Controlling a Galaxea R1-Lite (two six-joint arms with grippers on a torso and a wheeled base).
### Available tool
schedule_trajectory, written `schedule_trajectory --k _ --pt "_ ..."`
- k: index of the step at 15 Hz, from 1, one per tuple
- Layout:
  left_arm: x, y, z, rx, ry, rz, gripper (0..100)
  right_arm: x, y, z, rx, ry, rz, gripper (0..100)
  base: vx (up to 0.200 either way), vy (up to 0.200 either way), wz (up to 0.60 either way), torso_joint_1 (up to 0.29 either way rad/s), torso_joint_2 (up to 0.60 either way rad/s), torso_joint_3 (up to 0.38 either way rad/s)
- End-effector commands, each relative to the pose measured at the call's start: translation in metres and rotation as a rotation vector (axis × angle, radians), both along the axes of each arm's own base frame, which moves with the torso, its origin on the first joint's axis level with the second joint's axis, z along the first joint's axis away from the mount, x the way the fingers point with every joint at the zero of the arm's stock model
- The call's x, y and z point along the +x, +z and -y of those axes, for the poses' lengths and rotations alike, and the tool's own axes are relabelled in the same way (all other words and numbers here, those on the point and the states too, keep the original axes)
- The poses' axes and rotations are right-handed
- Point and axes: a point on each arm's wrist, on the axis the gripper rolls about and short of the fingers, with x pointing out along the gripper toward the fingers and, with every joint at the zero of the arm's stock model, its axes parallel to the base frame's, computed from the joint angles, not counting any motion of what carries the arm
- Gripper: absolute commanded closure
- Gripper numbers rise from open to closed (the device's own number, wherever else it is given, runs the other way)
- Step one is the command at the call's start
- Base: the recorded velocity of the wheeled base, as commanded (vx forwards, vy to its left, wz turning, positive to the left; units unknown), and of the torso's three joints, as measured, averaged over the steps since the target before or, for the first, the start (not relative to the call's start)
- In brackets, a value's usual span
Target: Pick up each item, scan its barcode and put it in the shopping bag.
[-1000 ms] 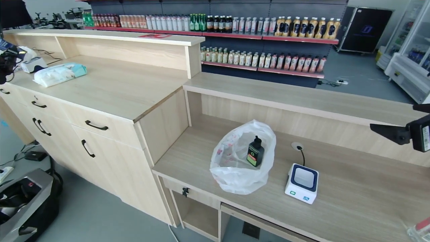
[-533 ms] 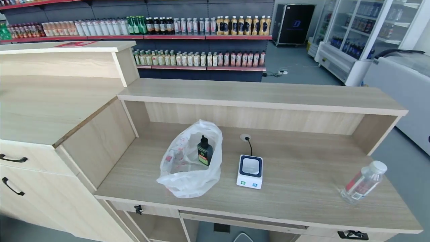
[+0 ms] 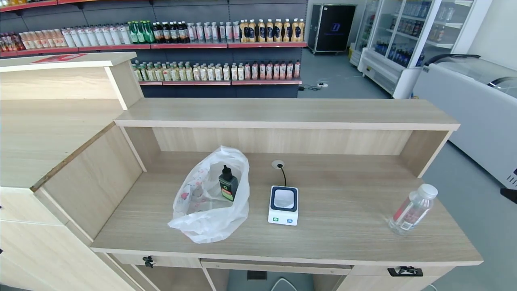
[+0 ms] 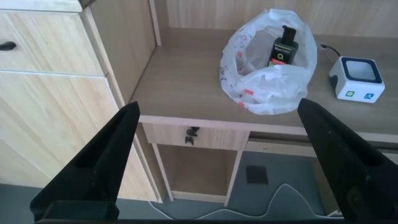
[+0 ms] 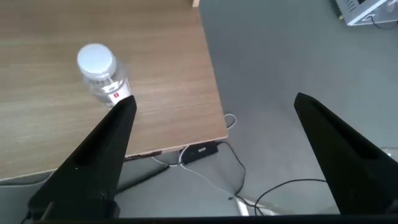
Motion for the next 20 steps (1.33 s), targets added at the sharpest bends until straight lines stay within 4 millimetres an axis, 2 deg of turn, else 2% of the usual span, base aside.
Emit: schedule_trajectory --k 1,7,9,11,15,20 --pt "0.000 0.000 0.000 0.000 0.001 0.000 0 -0.005 -0.029 0.017 0.018 0.018 -0.086 0 0.000 0.000 0.00 0.000 0.00 0.000" --pt "0.000 0.000 0.000 0.000 0.001 0.000 0 -0.030 -0.037 0.038 0.023 0.099 -0.064 0 0.000 0.000 0.00 0.000 0.00 0.000" --pt "0.000 0.000 0.000 0.000 0.001 0.000 0 -0.032 -0.039 0.040 0.026 0.108 -0.068 0 0.000 0.000 0.00 0.000 0.00 0.000" --pt "0.000 0.000 0.000 0.000 0.001 0.000 0 -0.032 -0.033 0.038 0.023 0.125 -0.038 0 0.000 0.000 0.00 0.000 0.00 0.000" --pt "0.000 0.000 0.000 0.000 0.001 0.000 0 -0.045 -0.007 0.015 0.117 0.226 0.124 0 0.000 0.000 0.00 0.000 0.00 0.000" --pt "0.000 0.000 0.000 0.000 0.001 0.000 0 -0.045 0.013 0.007 0.180 0.229 0.127 0 0.000 0.000 0.00 0.000 0.00 0.000"
